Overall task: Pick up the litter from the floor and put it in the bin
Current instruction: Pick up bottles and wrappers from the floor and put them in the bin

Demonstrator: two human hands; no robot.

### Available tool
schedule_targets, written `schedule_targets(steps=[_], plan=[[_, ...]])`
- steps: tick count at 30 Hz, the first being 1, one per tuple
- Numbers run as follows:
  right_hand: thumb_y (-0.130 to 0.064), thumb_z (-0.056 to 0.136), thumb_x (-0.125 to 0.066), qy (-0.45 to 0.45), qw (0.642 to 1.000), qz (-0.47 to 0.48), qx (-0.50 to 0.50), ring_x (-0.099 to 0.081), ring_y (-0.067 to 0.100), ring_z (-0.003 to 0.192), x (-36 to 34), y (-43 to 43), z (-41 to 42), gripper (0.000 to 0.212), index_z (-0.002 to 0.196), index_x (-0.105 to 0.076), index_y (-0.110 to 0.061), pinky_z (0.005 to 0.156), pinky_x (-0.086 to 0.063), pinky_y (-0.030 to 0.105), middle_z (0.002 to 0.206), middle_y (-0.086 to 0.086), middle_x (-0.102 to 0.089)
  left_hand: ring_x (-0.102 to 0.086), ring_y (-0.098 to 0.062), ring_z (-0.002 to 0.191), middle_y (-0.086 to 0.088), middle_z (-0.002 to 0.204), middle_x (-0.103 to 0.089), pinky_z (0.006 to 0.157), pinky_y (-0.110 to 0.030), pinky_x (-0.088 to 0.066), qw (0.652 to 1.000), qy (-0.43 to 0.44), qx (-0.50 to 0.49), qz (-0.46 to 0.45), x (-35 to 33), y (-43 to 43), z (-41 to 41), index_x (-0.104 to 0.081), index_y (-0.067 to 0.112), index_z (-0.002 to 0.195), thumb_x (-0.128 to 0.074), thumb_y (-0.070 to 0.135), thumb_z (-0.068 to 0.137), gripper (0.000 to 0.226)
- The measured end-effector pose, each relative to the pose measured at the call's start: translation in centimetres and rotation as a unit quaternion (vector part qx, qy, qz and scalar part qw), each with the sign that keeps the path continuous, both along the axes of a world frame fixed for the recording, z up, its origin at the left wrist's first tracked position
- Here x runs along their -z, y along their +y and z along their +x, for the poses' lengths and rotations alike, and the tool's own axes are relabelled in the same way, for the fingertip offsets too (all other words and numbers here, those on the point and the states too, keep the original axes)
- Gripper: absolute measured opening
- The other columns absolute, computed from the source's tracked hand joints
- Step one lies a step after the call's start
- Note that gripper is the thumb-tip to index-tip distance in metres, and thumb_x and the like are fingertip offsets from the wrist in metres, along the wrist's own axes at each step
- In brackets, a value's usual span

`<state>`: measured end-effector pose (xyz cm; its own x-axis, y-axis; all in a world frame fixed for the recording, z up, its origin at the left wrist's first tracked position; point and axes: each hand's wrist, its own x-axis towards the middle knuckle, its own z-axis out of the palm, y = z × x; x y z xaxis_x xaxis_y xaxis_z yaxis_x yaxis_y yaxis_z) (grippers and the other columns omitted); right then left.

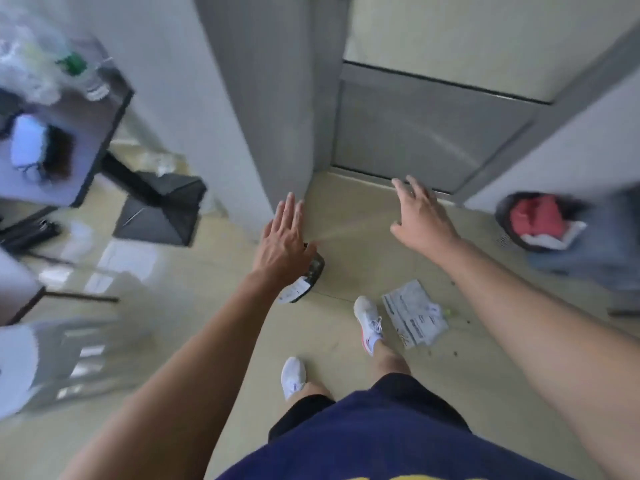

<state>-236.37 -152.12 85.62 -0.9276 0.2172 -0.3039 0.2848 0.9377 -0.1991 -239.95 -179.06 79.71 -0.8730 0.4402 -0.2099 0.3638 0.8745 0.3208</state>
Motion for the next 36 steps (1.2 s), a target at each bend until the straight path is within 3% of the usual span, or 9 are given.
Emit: schedule_targets(steps=[7,13,18,22,28,36], plan=[[-0.025,0.088,-0.072,-0.011,0.976,0.046,0.212,-0.023,0.036,0.153,-5.9,5.6,18.9,0.093,0.163,-0.019,-0.014,0.117,-0.036,0.048,0.167,0.016,-0.019,0.002,-0.025,0.16,-0.01,0.172,0.01,0.126,-0.044,-0.022,0.98,0.022,0.198,0.017,-4.7,9.8,6.2,-0.003,0.008,0.164,-0.051,0.046,0.098,0.09],[-0.029,0.089,-0.067,0.003,0.893,0.059,0.447,-0.018,0.033,0.153,-9.3,9.7,38.8,0.089,0.163,-0.019,-0.018,0.116,-0.035,0.046,0.169,0.013,-0.014,0.004,-0.025,0.16,-0.01,0.172,0.011,0.127,-0.043,-0.017,0.907,0.057,0.413,0.059,-9.1,24.3,18.6,0.0,0.009,0.164,-0.046,0.047,0.1,0.087],[-0.03,0.092,-0.064,-0.006,0.813,0.05,0.579,-0.016,0.033,0.154,-8.8,12.5,56.4,0.088,0.163,-0.013,-0.02,0.113,-0.037,0.048,0.169,0.012,-0.01,-0.001,-0.025,0.16,-0.011,0.173,0.004,0.126,-0.043,-0.019,0.846,0.048,0.527,0.059,-9.7,33.9,34.1,-0.004,0.01,0.165,-0.049,0.045,0.099,0.087],[-0.029,0.092,-0.064,-0.013,0.76,0.035,0.649,-0.016,0.034,0.154,-7.0,14.9,70.4,0.088,0.163,-0.012,-0.02,0.112,-0.037,0.05,0.17,0.013,-0.008,-0.004,-0.026,0.16,-0.012,0.173,0.005,0.124,-0.042,-0.025,0.795,0.055,0.602,0.045,-8.9,40.1,47.4,-0.004,0.008,0.164,-0.049,0.045,0.098,0.088],[-0.026,0.093,-0.063,-0.012,0.703,0.034,0.71,-0.017,0.036,0.153,-6.5,20.0,89.0,0.086,0.163,-0.014,-0.018,0.11,-0.04,0.05,0.169,0.014,-0.011,-0.005,-0.026,0.16,-0.011,0.173,0.007,0.125,-0.042,-0.025,0.749,0.047,0.66,0.038,-8.6,49.5,65.8,-0.004,0.009,0.164,-0.047,0.046,0.101,0.085],[-0.028,0.095,-0.061,0.002,0.676,0.018,0.736,-0.015,0.037,0.154,-6.7,30.8,102.9,0.086,0.163,-0.011,-0.017,0.112,-0.038,0.052,0.17,0.014,-0.008,-0.007,-0.027,0.16,-0.011,0.173,0.005,0.122,-0.044,-0.031,0.712,0.051,0.7,0.014,-7.3,62.4,80.5,-0.005,0.009,0.164,-0.047,0.044,0.101,0.083]])
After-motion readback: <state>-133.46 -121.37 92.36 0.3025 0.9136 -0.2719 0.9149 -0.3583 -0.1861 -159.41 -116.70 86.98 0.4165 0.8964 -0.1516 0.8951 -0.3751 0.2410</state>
